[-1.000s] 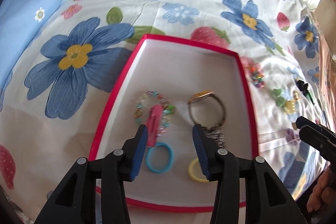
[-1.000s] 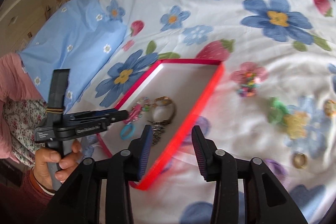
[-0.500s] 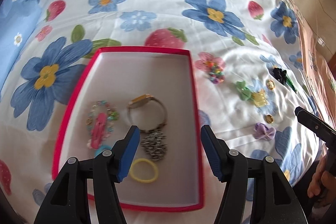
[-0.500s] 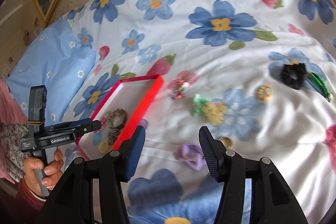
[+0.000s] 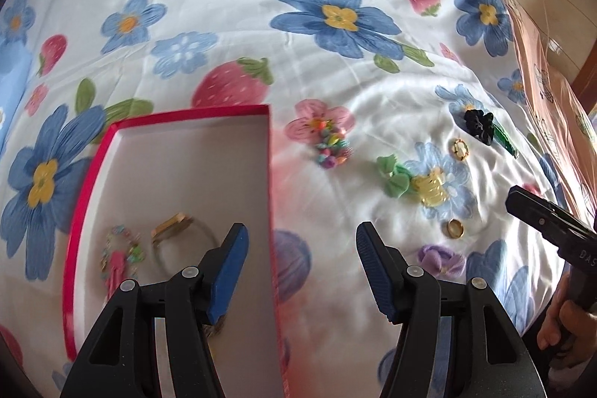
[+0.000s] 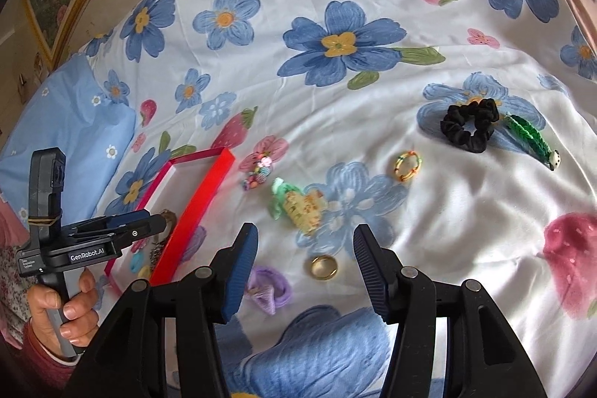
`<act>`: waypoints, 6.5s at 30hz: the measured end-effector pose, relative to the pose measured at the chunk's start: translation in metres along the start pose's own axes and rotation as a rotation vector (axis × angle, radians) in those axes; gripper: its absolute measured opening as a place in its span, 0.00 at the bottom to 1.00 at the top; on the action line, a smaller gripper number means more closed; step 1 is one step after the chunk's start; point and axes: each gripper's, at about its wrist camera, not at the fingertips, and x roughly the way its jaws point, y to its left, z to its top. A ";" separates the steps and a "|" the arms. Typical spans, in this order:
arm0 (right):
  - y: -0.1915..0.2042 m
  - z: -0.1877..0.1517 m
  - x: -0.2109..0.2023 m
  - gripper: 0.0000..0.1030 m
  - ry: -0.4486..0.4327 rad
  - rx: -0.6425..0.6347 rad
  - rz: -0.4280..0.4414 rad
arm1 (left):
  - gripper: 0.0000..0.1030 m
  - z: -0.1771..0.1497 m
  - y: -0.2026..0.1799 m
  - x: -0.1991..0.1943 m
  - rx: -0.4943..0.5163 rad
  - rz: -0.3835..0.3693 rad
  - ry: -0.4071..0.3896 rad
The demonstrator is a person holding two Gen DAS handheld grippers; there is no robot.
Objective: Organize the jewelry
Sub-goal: 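Move both open tools from the red box toward the remaining jewelry, then grasp the pastel beaded bracelet with the left tool while the right tool grasps the rainbow hair tie, then carry the beaded bracelet and rainbow hair tie into the red box and open both tools, then move both open tools back over the gold ring and purple bow clip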
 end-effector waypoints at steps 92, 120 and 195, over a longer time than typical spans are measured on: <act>0.125 0.017 0.062 0.04 0.066 -0.179 0.175 | 0.15 -0.048 0.100 -0.093 -0.177 0.011 -0.151; 0.215 -0.041 0.144 0.05 0.277 -0.374 0.190 | 0.15 -0.075 0.161 -0.034 -0.280 0.065 -0.040; 0.021 -0.021 -0.012 0.61 -0.005 -0.001 0.015 | 0.64 -0.059 0.047 -0.061 -0.115 -0.031 -0.043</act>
